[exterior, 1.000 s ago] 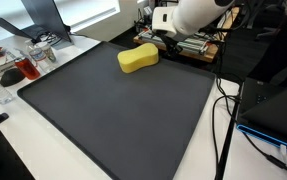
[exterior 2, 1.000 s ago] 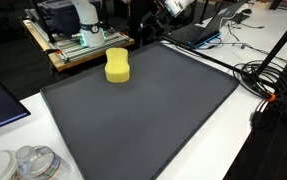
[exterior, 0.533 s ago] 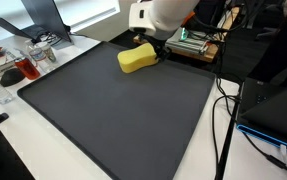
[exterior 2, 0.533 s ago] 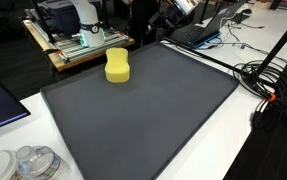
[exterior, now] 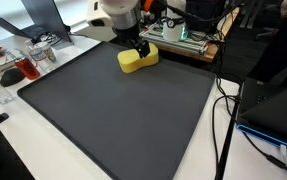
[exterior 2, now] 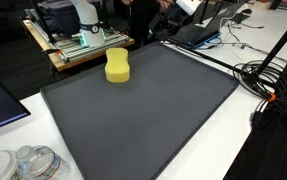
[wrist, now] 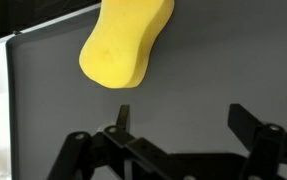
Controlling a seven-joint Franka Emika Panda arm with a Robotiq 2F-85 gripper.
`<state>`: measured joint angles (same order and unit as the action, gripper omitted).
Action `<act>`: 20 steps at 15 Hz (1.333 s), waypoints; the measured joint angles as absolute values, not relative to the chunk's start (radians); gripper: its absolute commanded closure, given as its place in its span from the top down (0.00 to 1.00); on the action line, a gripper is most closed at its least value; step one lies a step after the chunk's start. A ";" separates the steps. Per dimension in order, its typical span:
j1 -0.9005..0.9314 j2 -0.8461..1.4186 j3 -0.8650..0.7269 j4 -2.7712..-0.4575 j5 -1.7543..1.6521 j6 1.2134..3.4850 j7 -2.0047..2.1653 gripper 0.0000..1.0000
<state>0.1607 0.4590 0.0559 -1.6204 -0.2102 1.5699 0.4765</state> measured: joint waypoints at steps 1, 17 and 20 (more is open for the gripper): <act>0.147 0.467 0.047 -1.604 -0.195 1.570 0.447 1.00; -0.119 0.547 -0.004 -1.475 0.065 1.551 -0.062 1.00; -0.176 0.547 -0.012 -1.478 0.116 1.551 -0.138 1.00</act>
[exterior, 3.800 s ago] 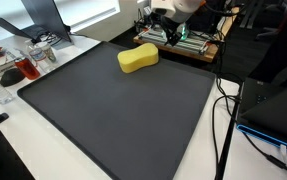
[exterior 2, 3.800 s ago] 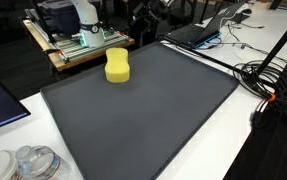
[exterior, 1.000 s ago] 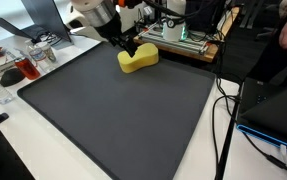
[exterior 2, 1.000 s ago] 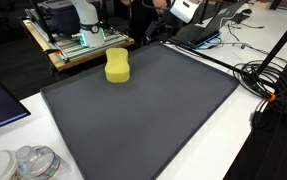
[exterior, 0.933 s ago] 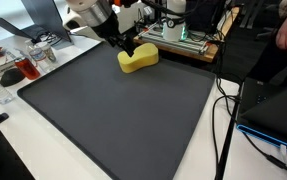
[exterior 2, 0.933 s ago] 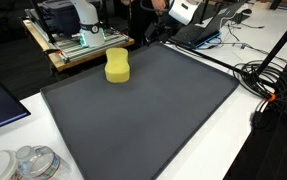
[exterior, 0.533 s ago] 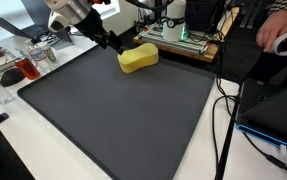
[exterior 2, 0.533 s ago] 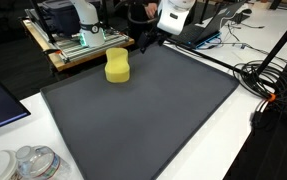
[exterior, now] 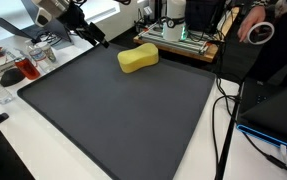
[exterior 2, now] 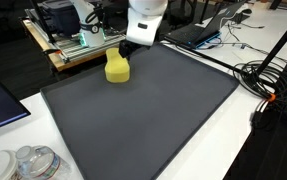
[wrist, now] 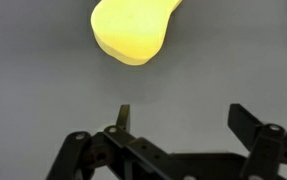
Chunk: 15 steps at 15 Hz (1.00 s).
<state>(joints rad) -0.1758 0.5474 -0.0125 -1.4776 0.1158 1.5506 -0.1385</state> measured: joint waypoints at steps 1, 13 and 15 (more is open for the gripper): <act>-0.194 0.547 -0.014 -1.480 0.132 1.551 -0.166 1.00; -0.379 0.515 -0.045 -1.626 0.313 1.620 -0.497 1.00; -0.395 0.489 -0.053 -1.680 0.332 1.652 -0.554 1.00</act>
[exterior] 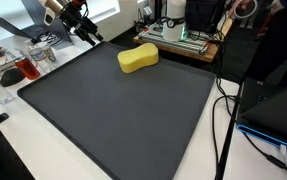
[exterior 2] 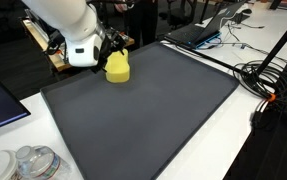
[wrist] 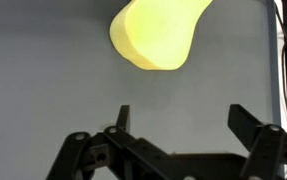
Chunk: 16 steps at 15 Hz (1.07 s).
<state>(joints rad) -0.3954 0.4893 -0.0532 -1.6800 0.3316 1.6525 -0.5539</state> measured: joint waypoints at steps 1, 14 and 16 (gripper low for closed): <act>-0.402 0.475 -0.058 -1.709 0.340 1.668 -0.580 1.00; -0.424 0.242 -0.186 -2.147 0.468 1.909 -0.891 1.00; -0.424 0.217 -0.205 -2.211 0.491 1.944 -0.927 1.00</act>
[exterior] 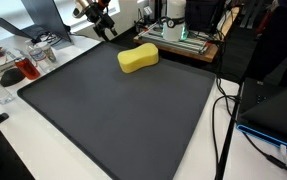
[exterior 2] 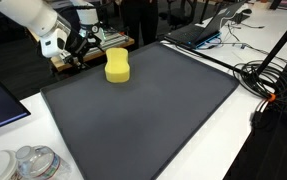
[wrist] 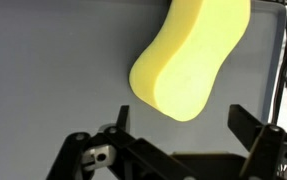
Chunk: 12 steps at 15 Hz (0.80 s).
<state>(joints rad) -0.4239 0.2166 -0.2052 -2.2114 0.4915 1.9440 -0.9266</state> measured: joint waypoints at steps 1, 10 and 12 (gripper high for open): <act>-0.424 0.203 -0.215 -2.243 0.503 1.962 -0.942 1.00; -0.426 0.073 -0.324 -2.520 0.550 2.133 -1.025 1.00; -0.426 0.036 -0.351 -2.571 0.552 2.165 -1.028 1.00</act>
